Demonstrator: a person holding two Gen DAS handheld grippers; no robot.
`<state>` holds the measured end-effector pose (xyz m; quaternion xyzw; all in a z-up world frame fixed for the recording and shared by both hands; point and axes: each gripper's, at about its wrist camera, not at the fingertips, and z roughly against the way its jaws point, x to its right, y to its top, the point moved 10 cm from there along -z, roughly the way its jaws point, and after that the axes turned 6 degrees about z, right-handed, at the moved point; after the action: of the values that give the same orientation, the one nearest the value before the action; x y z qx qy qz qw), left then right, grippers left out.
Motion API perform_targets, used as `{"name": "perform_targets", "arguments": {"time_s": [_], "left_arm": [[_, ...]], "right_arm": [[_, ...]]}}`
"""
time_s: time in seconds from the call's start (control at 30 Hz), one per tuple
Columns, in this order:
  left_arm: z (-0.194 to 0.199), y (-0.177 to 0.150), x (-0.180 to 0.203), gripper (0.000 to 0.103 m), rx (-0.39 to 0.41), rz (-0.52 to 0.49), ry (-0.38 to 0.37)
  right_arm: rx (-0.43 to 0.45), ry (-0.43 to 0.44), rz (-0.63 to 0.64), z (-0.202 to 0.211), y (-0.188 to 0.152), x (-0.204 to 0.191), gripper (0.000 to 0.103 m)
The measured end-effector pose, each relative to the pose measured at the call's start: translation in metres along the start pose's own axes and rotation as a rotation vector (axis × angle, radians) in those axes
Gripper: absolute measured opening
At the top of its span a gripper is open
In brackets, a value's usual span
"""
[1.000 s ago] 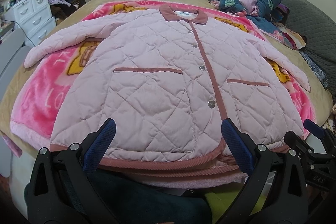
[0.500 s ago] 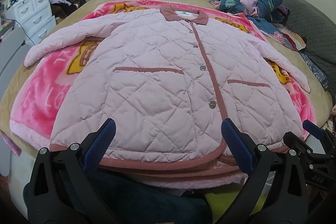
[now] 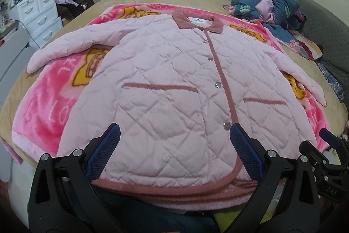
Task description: Fold large clothes
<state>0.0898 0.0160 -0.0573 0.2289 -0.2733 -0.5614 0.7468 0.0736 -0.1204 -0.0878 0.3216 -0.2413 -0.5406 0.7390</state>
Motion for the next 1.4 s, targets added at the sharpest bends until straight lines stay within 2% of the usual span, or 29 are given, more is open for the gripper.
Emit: {"name": "perform_targets", "arguments": {"time_s": [0.47, 0.87, 1.4], "left_arm": [[-0.02, 0.042, 0.005, 0.094, 0.016, 0.002, 0.023], [-0.04, 0.081, 0.027, 0.094, 0.023, -0.008, 0.024], [-0.101, 0.121, 0.064, 0.094, -0.034, -0.024, 0.021]], "right_arm": [[0.028, -0.007, -0.022, -0.02, 0.049, 0.016, 0.099], [0.03, 0.009, -0.035, -0.049, 0.085, 0.026, 0.099], [0.019, -0.035, -0.124, -0.096, 0.125, 0.086, 0.099]]}}
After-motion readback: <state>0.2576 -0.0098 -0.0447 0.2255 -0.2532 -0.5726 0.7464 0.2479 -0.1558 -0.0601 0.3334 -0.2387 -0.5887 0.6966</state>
